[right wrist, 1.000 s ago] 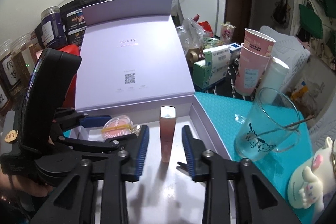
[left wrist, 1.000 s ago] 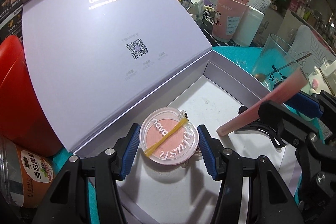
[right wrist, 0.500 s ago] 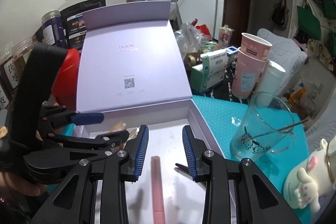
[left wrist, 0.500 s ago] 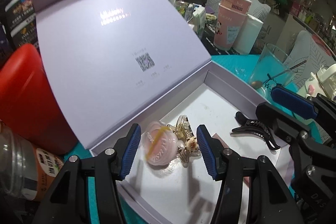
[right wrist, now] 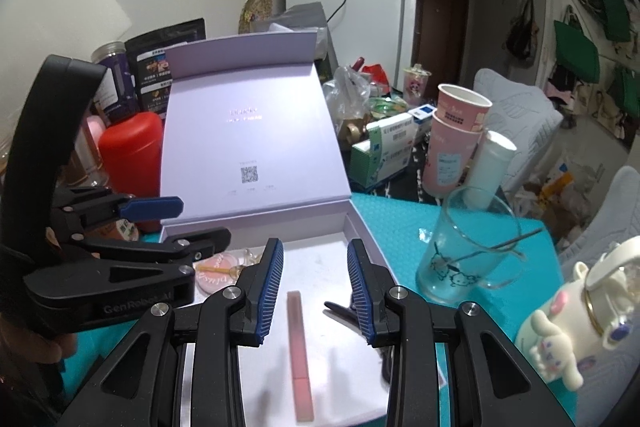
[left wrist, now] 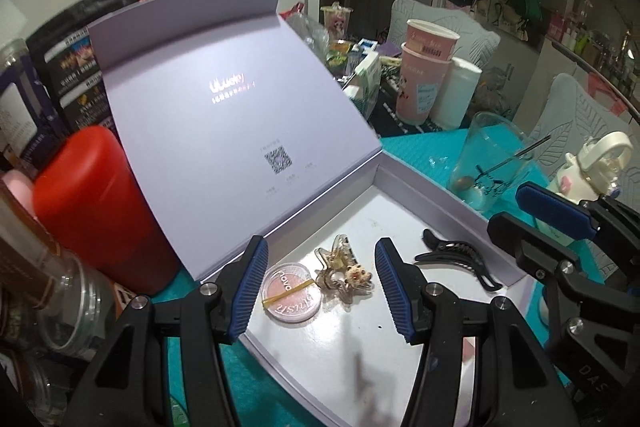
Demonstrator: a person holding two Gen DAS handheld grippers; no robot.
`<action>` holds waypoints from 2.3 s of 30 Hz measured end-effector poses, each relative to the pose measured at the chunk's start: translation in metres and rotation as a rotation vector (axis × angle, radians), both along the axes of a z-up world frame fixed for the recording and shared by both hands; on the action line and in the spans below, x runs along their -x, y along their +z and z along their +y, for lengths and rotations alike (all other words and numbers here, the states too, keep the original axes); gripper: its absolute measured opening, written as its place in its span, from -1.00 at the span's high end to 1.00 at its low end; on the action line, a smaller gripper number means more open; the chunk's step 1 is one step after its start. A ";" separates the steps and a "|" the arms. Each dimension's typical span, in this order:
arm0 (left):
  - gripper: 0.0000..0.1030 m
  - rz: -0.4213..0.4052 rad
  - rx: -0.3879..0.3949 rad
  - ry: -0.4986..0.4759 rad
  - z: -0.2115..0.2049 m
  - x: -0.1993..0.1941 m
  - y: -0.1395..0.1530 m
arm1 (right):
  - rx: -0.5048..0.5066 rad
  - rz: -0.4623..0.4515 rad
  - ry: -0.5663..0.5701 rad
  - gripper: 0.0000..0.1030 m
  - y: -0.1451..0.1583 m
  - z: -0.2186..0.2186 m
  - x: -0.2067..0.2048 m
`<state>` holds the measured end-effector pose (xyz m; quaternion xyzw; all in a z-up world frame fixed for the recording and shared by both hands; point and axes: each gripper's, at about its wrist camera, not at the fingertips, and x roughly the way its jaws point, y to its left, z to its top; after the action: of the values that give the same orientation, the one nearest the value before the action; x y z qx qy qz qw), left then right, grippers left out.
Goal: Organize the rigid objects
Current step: 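Open both tools to release blush compact and nail file into the box, then move both tools back out of the box toward the items on the table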
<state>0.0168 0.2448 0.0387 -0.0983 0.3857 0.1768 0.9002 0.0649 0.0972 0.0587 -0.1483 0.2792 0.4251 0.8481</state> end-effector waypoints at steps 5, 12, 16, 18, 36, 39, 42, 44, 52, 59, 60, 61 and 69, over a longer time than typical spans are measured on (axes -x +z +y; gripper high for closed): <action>-0.07 -0.034 -0.019 -0.011 -0.011 0.012 0.019 | -0.019 -0.017 -0.007 0.35 0.013 -0.012 0.011; -0.07 -0.077 -0.037 -0.026 -0.029 0.029 0.043 | -0.054 -0.049 -0.016 0.27 0.032 -0.035 0.028; -0.08 -0.102 -0.046 -0.042 -0.041 0.040 0.054 | -0.071 -0.063 -0.026 0.27 0.041 -0.048 0.038; -0.08 -0.111 -0.051 -0.050 -0.047 0.045 0.058 | -0.080 -0.069 -0.030 0.21 0.045 -0.054 0.043; -0.64 -0.161 -0.092 -0.116 -0.103 0.088 0.073 | -0.097 -0.118 -0.127 -0.29 0.060 -0.121 0.091; -0.64 -0.163 -0.094 -0.135 -0.113 0.093 0.072 | -0.093 -0.122 -0.144 -0.34 0.060 -0.132 0.099; -0.64 -0.162 -0.098 -0.155 -0.122 0.097 0.070 | -0.084 -0.124 -0.160 -0.35 0.059 -0.141 0.106; -0.64 -0.162 -0.101 -0.165 -0.128 0.100 0.069 | -0.081 -0.120 -0.173 -0.35 0.058 -0.147 0.109; -0.64 -0.158 -0.073 -0.227 -0.148 0.107 0.059 | -0.065 -0.081 -0.219 -0.36 0.045 -0.169 0.119; -0.64 -0.145 -0.047 -0.272 -0.166 0.110 0.043 | -0.040 -0.052 -0.279 -0.38 0.030 -0.191 0.125; -0.64 -0.141 -0.041 -0.278 -0.169 0.110 0.040 | -0.039 -0.047 -0.290 -0.38 0.027 -0.195 0.126; -0.64 -0.137 -0.038 -0.284 -0.172 0.110 0.038 | -0.039 -0.045 -0.299 -0.38 0.025 -0.199 0.127; -0.64 -0.086 -0.004 -0.330 -0.191 0.106 0.016 | -0.028 -0.016 -0.355 -0.38 0.006 -0.222 0.132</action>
<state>-0.0887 0.0533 0.0545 -0.0394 0.3573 0.0232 0.9329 -0.0671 -0.1251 0.0649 -0.0881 0.2883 0.2714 0.9140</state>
